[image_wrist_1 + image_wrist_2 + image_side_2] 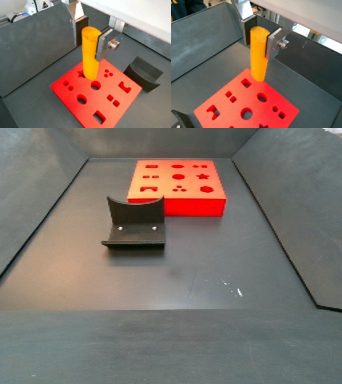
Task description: Insert the oval object.
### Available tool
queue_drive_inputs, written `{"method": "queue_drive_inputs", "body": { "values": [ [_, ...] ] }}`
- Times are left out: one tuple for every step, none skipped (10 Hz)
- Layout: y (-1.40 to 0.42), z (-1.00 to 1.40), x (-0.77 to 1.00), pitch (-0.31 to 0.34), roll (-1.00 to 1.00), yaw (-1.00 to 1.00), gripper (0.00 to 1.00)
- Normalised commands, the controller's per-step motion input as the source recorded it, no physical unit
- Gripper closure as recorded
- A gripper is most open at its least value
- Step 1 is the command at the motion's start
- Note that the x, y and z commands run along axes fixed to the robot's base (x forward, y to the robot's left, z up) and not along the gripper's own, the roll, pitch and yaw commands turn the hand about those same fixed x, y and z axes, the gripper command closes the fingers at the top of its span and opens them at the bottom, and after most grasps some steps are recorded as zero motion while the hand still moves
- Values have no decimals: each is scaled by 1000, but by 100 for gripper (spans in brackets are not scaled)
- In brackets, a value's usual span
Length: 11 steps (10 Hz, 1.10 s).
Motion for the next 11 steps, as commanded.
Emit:
{"method": "queue_drive_inputs", "body": {
  "values": [
    [0,-169,120,-36,-50,-11,100],
    [0,-577,0,-187,-189,0,100],
    [-100,-737,14,-184,-89,140,100],
    [-143,-900,0,-150,0,217,100],
    [-186,-957,0,-101,73,269,100],
    [-154,-851,-109,-46,221,383,100],
    [-237,-743,-146,0,210,574,100],
    [-149,-666,0,-16,170,806,100],
    [-231,-591,117,-57,9,691,100],
    [-17,-549,111,-83,14,206,100],
    [0,-480,194,-6,0,-120,100]
  ]
}}
